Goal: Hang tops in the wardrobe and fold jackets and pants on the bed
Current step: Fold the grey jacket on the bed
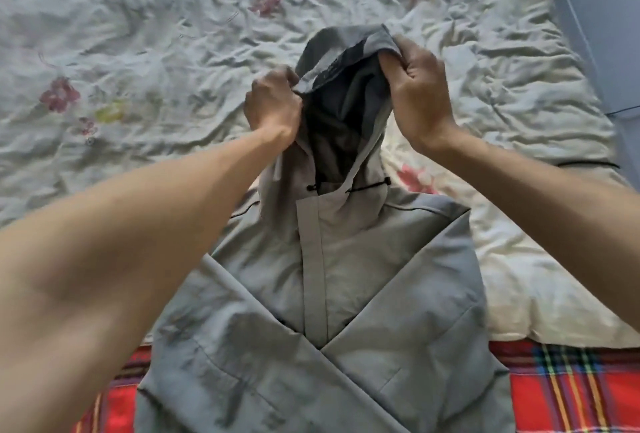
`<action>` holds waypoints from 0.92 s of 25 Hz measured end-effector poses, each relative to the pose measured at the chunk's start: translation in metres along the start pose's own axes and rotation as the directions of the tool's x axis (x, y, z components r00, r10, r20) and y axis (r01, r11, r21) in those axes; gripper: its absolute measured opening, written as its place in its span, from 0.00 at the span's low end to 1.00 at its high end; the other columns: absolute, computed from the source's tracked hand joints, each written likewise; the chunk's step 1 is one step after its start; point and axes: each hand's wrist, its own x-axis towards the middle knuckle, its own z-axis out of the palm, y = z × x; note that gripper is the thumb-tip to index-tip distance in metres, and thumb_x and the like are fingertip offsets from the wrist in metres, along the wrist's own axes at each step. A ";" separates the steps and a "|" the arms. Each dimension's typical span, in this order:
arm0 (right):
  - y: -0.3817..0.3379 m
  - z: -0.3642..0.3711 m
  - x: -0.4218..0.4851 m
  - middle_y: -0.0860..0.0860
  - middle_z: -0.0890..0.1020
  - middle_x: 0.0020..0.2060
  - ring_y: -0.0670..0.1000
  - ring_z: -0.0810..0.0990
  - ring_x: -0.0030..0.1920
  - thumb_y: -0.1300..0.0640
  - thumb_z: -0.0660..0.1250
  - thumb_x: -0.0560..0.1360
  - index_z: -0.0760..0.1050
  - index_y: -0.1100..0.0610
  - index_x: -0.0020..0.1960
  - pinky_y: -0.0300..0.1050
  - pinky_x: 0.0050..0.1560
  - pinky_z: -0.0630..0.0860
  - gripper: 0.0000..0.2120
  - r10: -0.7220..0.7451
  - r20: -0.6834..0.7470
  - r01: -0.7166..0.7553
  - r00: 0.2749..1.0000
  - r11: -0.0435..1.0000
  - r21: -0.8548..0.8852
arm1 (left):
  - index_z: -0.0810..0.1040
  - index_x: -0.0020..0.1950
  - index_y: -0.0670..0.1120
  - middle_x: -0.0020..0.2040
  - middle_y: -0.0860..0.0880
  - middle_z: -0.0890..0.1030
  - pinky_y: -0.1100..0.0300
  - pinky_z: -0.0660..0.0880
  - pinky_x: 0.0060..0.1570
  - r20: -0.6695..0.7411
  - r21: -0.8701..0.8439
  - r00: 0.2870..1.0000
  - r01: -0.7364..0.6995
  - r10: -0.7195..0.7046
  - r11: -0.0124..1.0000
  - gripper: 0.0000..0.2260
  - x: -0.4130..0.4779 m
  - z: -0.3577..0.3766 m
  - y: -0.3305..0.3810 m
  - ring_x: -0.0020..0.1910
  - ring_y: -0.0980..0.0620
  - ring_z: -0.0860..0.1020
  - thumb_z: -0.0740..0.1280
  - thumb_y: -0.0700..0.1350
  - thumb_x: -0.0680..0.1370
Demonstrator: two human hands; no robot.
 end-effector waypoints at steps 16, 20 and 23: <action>0.085 0.010 -0.004 0.53 0.70 0.59 0.54 0.71 0.63 0.49 0.64 0.74 0.74 0.54 0.64 0.48 0.66 0.68 0.20 0.338 0.139 -0.275 0.931 0.899 -0.341 | 0.70 0.71 0.45 0.62 0.49 0.74 0.57 0.69 0.62 0.292 -0.377 0.956 0.124 -0.009 0.918 0.27 0.011 -0.029 -0.102 0.60 0.52 0.72 0.70 0.55 0.75; 0.087 0.024 0.018 0.50 0.80 0.41 0.49 0.76 0.44 0.46 0.64 0.80 0.80 0.52 0.45 0.43 0.44 0.68 0.12 0.447 0.063 -0.416 0.892 0.868 -0.272 | 0.83 0.50 0.44 0.45 0.50 0.85 0.61 0.77 0.46 0.443 -0.626 0.897 0.305 0.005 0.717 0.05 0.021 -0.014 -0.080 0.46 0.53 0.81 0.73 0.43 0.76; 0.085 0.014 0.012 0.47 0.78 0.30 0.48 0.75 0.34 0.46 0.68 0.76 0.78 0.51 0.37 0.43 0.38 0.69 0.13 0.203 0.152 -0.117 0.967 0.889 -0.442 | 0.80 0.43 0.45 0.37 0.54 0.79 0.60 0.72 0.39 0.327 -0.357 0.878 -0.227 0.349 0.906 0.07 0.013 -0.032 -0.089 0.38 0.55 0.77 0.77 0.43 0.70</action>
